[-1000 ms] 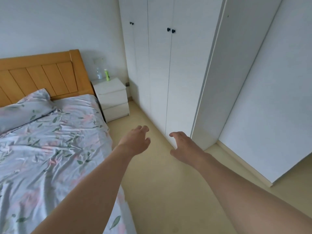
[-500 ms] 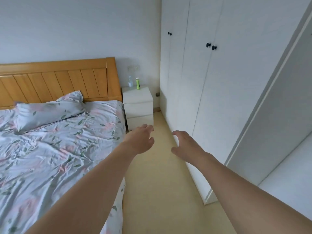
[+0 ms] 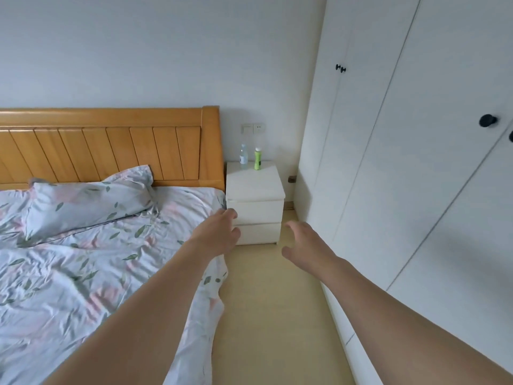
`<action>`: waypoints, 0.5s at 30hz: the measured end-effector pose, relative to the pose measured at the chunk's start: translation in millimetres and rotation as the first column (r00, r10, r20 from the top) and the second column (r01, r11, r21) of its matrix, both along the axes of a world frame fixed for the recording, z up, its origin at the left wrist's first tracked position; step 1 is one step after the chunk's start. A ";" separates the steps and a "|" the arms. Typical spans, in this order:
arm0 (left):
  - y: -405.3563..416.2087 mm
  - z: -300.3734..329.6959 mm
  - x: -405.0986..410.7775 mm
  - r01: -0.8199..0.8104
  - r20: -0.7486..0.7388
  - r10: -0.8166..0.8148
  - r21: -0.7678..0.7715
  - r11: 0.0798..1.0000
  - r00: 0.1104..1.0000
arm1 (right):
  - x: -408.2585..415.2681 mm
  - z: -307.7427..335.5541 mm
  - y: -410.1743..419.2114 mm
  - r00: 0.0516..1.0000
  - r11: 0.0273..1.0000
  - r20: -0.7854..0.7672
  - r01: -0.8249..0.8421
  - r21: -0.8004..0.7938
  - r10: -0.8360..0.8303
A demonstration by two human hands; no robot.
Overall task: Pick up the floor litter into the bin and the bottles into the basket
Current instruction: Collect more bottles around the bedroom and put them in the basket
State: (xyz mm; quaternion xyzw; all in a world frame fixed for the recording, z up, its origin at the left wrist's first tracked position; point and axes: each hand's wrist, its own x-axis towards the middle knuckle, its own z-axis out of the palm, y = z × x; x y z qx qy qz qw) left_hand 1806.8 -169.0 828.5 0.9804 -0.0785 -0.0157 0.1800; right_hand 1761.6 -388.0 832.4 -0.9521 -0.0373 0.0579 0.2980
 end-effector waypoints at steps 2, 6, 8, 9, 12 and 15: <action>-4.8 9.2 50.2 0.004 0.011 -0.004 -0.012 1.000 1.000 | 54.0 5.1 -3.7 1.000 1.000 0.017 -0.007 0.008 0.007; -20.6 15.7 128.1 0.028 0.033 -0.027 -0.028 0.999 0.999 | 140.0 6.6 -14.3 1.000 1.000 0.005 0.003 0.024 -0.003; -28.2 10.6 170.5 0.030 0.010 -0.030 -0.022 0.999 1.000 | 185.6 0.6 -19.5 1.000 1.000 -0.009 -0.008 0.027 0.008; -31.6 5.8 193.1 0.023 -0.005 -0.023 -0.020 1.000 1.000 | 209.4 -5.1 -23.6 1.000 0.999 -0.019 -0.012 0.038 0.013; -40.3 -1.9 265.1 -0.003 -0.024 0.003 0.003 1.000 1.000 | 283.9 -15.3 -38.5 0.999 0.999 -0.024 -0.022 0.047 0.023; -53.5 -2.5 350.1 -0.045 -0.019 0.045 0.000 0.999 0.999 | 370.3 -20.6 -63.4 1.000 0.996 -0.016 -0.015 0.093 0.016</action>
